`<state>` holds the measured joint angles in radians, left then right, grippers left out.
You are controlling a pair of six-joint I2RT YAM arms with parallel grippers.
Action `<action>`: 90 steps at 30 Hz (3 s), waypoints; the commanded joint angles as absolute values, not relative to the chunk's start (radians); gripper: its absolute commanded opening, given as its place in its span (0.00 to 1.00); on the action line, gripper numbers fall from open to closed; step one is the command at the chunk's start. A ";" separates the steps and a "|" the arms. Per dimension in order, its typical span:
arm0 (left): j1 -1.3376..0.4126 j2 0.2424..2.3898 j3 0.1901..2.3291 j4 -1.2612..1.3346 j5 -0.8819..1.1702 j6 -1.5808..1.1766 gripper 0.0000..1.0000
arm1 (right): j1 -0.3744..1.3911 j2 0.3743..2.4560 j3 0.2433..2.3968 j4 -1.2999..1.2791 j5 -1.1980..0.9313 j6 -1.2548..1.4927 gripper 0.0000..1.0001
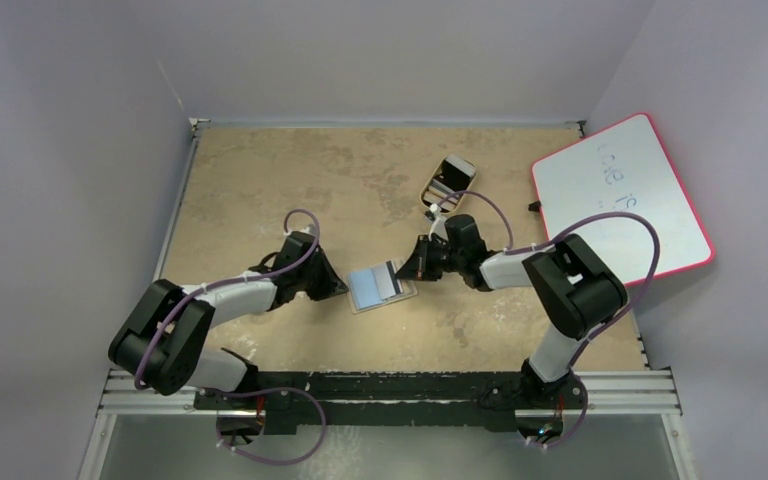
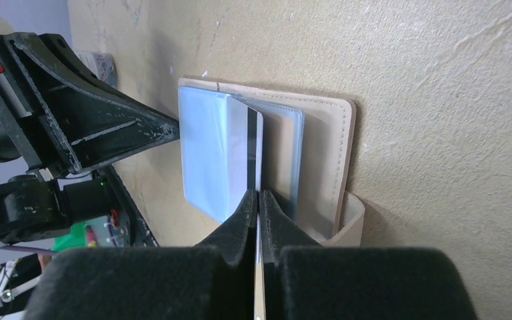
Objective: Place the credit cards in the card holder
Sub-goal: Insert the credit card into the card holder.
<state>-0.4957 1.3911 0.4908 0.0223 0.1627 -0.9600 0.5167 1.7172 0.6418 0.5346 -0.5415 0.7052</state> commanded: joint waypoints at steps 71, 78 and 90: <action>-0.520 1.297 0.654 -0.145 0.077 -0.926 0.47 | 0.693 1.574 0.845 0.229 -0.171 0.586 0.40; -0.520 1.147 0.795 -0.324 0.025 -0.784 0.59 | 0.578 1.543 0.993 0.108 -0.077 0.374 0.44; -0.520 1.013 0.920 -0.473 0.028 -0.538 0.70 | 0.414 1.745 1.402 -0.048 0.308 0.024 0.51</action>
